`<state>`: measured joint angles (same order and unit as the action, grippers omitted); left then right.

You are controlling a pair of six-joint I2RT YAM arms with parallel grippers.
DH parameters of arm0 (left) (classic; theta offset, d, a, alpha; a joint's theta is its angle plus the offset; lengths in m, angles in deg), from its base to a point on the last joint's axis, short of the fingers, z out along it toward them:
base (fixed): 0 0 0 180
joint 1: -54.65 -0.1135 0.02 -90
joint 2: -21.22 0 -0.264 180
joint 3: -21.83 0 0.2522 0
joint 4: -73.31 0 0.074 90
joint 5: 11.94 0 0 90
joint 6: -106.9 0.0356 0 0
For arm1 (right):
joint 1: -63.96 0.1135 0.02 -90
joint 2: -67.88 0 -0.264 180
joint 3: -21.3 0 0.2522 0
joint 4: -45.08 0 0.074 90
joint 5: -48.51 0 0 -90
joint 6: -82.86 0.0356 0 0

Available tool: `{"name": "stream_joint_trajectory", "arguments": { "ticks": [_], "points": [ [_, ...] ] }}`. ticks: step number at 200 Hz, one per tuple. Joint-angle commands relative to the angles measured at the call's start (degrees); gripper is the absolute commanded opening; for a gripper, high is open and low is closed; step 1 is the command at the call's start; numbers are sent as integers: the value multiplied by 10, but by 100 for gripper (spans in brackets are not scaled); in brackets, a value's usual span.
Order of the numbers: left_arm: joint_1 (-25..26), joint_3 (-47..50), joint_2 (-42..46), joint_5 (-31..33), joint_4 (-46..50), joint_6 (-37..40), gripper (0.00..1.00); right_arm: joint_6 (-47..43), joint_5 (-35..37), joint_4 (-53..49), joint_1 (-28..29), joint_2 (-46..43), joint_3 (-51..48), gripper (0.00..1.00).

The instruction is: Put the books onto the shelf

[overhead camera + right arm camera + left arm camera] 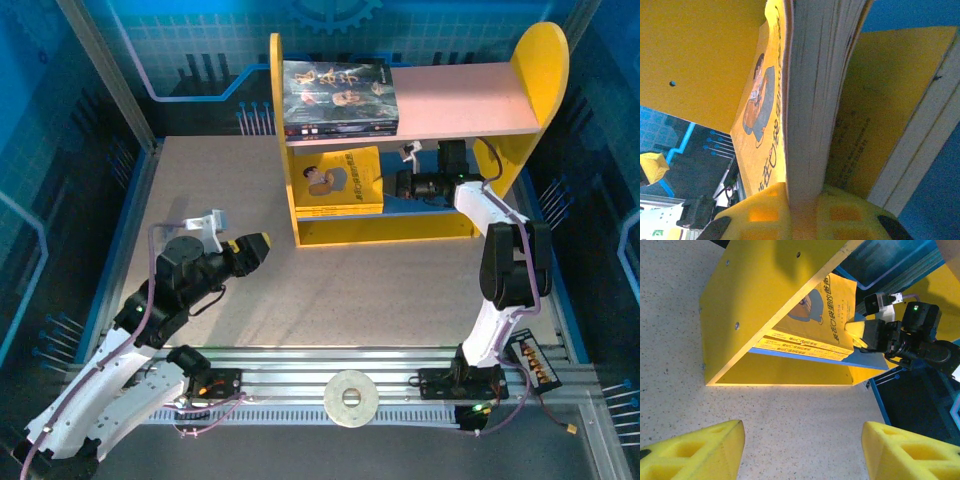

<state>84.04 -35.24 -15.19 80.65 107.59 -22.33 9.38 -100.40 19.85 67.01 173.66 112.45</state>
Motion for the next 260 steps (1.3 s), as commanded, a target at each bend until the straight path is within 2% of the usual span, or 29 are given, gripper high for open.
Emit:
{"name": "stream_joint_trajectory", "arguments": {
  "ticks": [1, 18, 61, 74, 103, 122, 153, 260],
  "points": [
    [-7, 5, 4, -13, -7, 14, 64, 0, -4, 9, 16, 12, 22, 13],
    [-8, 5, 4, -15, -8, 14, 64, 1, -2, 7, 15, 12, 24, 16],
    [-10, 3, 3, -16, -9, 15, 64, -13, 5, -14, 15, 12, 33, 31],
    [-11, 3, 2, -16, -8, 14, 64, -17, 6, -20, 15, 12, 36, 32],
    [-12, 1, 2, -18, -9, 14, 64, -29, 7, -34, 14, 14, 44, 30],
    [-12, 1, 1, -18, -8, 13, 64, -33, 3, -39, 13, 14, 48, 22],
    [-12, 1, 2, -19, -8, 13, 64, -46, 3, -54, 13, 15, 51, 16],
    [-12, 4, 2, -21, -11, 11, 64, -62, -6, -71, 8, 13, 51, 11]
  ]
}}
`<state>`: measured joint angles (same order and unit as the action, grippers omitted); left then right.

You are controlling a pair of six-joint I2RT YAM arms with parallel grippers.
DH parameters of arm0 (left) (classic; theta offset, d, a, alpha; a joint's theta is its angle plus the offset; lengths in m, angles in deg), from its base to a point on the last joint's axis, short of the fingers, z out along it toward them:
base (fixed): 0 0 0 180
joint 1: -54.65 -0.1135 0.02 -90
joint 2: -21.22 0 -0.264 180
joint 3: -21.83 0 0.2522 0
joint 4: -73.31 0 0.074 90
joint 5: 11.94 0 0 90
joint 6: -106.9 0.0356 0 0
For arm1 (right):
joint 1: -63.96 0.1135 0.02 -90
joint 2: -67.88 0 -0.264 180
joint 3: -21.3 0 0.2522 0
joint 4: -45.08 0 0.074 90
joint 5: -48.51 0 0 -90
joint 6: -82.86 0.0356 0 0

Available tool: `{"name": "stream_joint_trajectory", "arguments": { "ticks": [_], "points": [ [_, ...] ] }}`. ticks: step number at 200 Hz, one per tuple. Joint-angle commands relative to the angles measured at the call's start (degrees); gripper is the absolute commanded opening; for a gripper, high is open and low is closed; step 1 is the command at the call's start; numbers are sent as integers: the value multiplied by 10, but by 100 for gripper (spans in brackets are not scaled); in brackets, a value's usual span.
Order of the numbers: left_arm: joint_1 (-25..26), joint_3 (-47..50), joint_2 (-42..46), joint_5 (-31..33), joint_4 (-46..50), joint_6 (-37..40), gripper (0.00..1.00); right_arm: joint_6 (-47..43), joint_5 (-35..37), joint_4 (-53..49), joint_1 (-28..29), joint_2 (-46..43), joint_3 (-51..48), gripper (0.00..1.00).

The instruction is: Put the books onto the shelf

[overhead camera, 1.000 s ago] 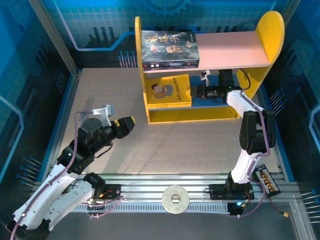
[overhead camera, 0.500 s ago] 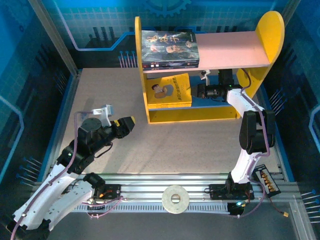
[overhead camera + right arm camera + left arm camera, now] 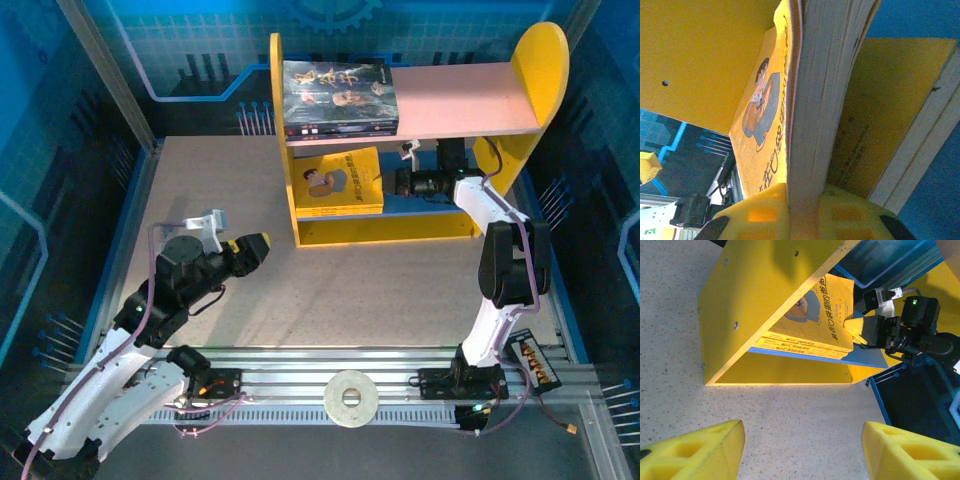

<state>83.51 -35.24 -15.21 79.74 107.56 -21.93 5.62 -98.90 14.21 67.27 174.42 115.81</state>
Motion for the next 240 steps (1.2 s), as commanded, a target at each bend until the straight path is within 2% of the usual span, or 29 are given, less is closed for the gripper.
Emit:
{"name": "stream_joint_trajectory", "arguments": {
  "ticks": [1, 66, 137, 202, 240],
  "points": [
    [-6, 5, 2, -11, -11, 7, 64, -25, -21, -14, 6, 6, 18, 11],
    [-6, 7, 2, -14, -15, 5, 64, -37, -18, -36, 21, 14, 35, 13],
    [-7, 8, 3, -15, -14, 5, 64, -36, 2, -40, 21, 3, 24, 23],
    [-6, 11, 10, -15, -12, 3, 64, -42, 4, -44, 18, -9, 16, 16],
    [-7, 12, 14, -15, -10, 2, 64, -42, 1, -44, 15, -12, 14, 16]
  ]
}}
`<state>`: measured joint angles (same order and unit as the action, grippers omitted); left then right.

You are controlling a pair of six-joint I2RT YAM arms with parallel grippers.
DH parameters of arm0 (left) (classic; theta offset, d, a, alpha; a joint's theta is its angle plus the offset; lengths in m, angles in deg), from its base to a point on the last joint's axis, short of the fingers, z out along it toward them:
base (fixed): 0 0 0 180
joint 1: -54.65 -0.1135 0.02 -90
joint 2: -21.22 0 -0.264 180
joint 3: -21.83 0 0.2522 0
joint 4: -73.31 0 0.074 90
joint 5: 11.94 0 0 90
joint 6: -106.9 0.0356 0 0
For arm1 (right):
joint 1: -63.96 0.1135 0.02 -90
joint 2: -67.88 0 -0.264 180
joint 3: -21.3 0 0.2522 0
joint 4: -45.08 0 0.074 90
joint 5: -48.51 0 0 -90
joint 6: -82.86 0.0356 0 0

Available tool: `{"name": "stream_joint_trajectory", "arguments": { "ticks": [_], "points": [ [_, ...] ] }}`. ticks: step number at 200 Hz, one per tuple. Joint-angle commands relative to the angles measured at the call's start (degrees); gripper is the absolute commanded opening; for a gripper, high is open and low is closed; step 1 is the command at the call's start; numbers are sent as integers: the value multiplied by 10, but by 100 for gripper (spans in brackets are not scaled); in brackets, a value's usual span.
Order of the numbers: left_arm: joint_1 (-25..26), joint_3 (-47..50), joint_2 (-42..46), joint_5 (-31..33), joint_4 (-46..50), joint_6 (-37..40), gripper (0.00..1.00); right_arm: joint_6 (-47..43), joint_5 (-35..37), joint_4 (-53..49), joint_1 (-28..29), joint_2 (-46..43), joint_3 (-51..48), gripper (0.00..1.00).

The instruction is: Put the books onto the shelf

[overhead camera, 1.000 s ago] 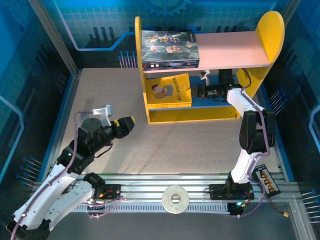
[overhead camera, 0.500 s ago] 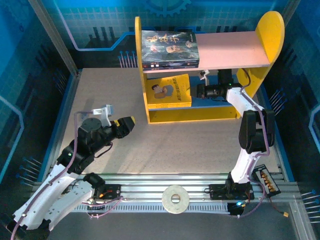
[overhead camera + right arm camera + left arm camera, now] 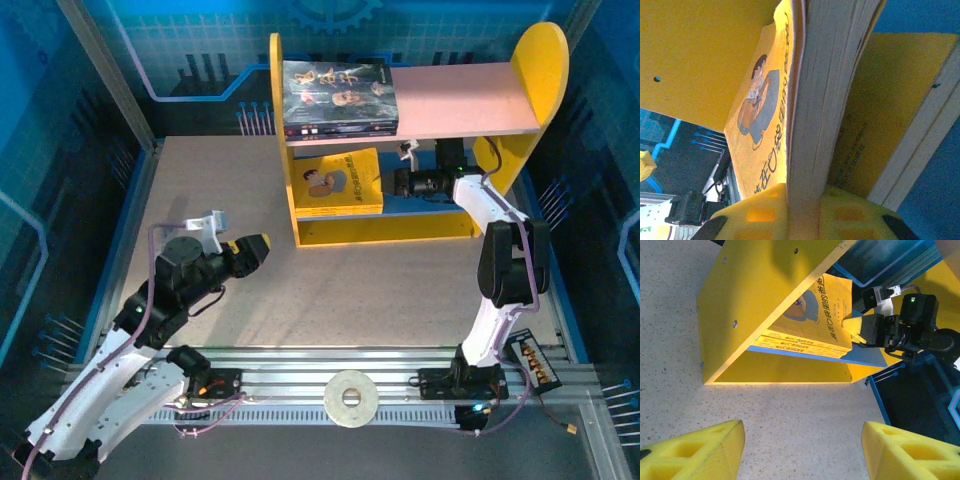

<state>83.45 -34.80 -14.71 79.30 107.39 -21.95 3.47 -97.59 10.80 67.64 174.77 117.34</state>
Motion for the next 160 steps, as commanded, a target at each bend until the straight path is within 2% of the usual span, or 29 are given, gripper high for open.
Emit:
{"name": "stream_joint_trajectory", "arguments": {
  "ticks": [1, 83, 160],
  "points": [
    [-6, 7, 9, -11, -8, 3, 64, -21, -13, -10, 11, -16, -1, 16],
    [-6, 9, 12, -10, -10, 1, 64, -21, -18, -10, 14, -12, 2, 16],
    [-6, 9, 12, -10, -8, 2, 64, -15, 6, -10, 17, -20, 2, 28]
  ]
}}
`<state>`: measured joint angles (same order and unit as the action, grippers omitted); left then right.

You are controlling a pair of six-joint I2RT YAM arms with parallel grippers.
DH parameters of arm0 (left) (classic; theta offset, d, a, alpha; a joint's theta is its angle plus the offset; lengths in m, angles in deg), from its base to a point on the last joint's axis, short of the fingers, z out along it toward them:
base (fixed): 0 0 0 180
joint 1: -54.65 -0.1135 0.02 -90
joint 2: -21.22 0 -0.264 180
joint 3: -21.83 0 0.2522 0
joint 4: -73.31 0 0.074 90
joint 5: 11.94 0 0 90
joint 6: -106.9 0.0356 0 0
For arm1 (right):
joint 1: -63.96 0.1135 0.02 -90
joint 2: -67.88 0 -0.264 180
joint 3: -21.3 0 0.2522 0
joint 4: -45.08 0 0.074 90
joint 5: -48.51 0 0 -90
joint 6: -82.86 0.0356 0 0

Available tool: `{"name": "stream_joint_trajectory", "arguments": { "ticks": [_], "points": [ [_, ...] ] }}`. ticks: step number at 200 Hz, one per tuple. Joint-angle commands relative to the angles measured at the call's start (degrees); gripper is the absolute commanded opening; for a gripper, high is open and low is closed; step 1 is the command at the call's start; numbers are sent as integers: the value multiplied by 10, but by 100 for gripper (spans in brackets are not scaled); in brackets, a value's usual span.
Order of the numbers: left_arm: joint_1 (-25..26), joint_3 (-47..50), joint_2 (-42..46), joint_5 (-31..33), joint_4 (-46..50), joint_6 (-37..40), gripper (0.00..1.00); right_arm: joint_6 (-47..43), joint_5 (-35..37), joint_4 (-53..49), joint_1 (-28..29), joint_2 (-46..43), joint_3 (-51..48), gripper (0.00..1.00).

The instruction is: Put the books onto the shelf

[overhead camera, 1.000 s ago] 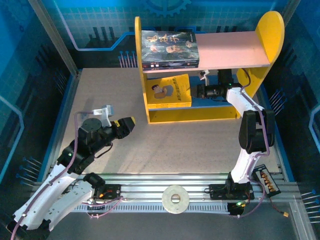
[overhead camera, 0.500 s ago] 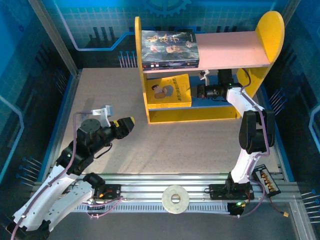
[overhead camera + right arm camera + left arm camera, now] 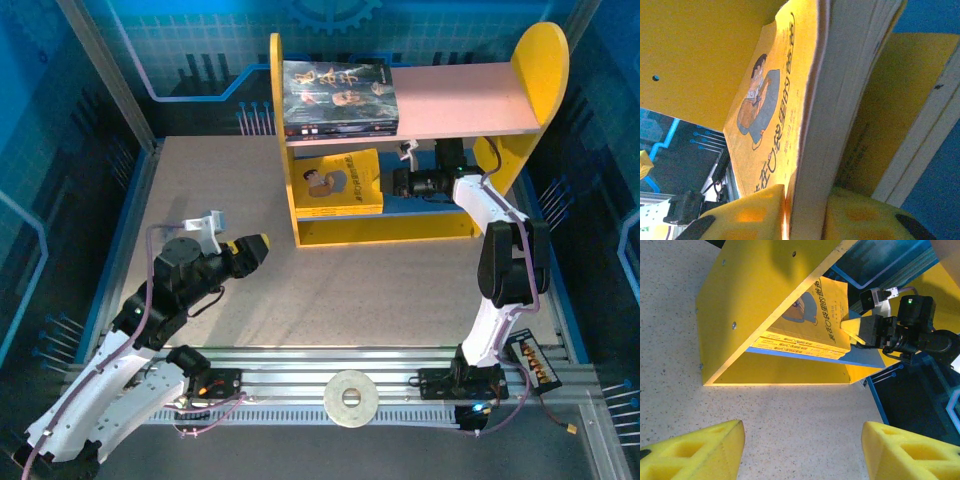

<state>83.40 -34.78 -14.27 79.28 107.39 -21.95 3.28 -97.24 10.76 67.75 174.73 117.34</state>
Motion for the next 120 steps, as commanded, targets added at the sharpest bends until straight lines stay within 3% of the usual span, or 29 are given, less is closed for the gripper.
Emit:
{"name": "stream_joint_trajectory", "arguments": {
  "ticks": [1, 120],
  "points": [
    [-5, 9, 8, -10, -9, 2, 64, -13, 3, -10, 16, -20, 2, 28],
    [-7, 4, 8, -10, -10, 4, 64, -44, 125, -59, 37, -37, 3, 44]
  ]
}}
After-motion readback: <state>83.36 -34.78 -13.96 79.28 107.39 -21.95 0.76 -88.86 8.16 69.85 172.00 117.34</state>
